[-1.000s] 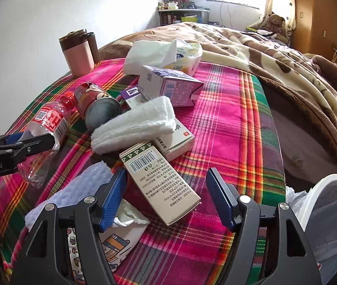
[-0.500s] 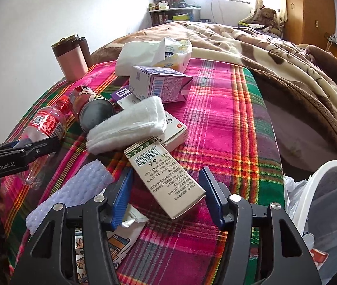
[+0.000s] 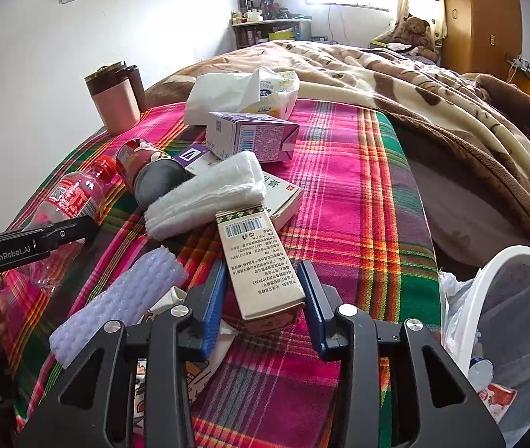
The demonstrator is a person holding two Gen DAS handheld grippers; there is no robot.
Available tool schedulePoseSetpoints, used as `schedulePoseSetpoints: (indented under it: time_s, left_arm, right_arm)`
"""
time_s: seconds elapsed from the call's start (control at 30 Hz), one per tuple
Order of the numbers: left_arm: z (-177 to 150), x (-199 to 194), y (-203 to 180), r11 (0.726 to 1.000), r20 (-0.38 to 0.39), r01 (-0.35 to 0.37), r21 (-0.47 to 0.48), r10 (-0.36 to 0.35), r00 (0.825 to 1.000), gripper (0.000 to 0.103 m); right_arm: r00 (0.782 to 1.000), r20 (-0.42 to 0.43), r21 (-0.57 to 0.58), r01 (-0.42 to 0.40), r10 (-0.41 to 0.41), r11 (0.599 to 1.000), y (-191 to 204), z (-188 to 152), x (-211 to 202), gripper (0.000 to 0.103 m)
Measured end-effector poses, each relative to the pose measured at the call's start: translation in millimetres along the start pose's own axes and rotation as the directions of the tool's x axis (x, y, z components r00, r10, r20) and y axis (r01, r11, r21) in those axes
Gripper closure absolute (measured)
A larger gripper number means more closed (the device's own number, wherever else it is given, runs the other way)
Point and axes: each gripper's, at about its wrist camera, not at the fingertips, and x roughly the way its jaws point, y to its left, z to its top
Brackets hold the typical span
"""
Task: Collect trash
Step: 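Grasp the clear red-label bottle with the left tool while the right tool grasps a medicine box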
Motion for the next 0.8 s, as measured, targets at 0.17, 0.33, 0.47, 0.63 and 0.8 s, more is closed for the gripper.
schedulePoseSetpoints:
  time_s: [0.17, 0.33, 0.47, 0.63, 0.8]
  left_arm:
    - [-3.6, -11.6, -0.7, 1.0, 0.023, 0.007, -0.003, -0.007, 1.0, 0.039]
    - [-8.5, -24.6, -2.8, 1.0, 0.042, 0.018, -0.005, -0.017, 0.999, 0.039]
    - [-12.1, -33.0, -7.2, 1.0, 0.055, 0.029, 0.007, -0.029, 0.998, 0.039]
    - [-15.1, -47.8, -14.6, 0.999, 0.081, 0.044, 0.025, -0.046, 0.996, 0.039]
    - [-17.2, -64.1, -25.0, 0.997, 0.112, 0.062, 0.048, -0.067, 0.991, 0.039]
  right_arm:
    - [1.0, 0.023, 0.014, -0.01, 0.01, 1.0, -0.7, -1.6, -7.5, 0.069]
    - [0.999, 0.048, 0.032, -0.022, 0.02, 0.999, -1.4, -3.9, -16.5, 0.069]
    - [0.997, 0.066, 0.041, -0.031, 0.028, 0.999, -1.3, -6.4, -23.8, 0.07]
    - [0.995, 0.094, 0.053, -0.034, 0.029, 0.998, -1.5, -8.4, -34.3, 0.07]
    - [0.991, 0.127, 0.071, -0.036, 0.027, 0.997, -4.7, -9.7, -47.3, 0.07]
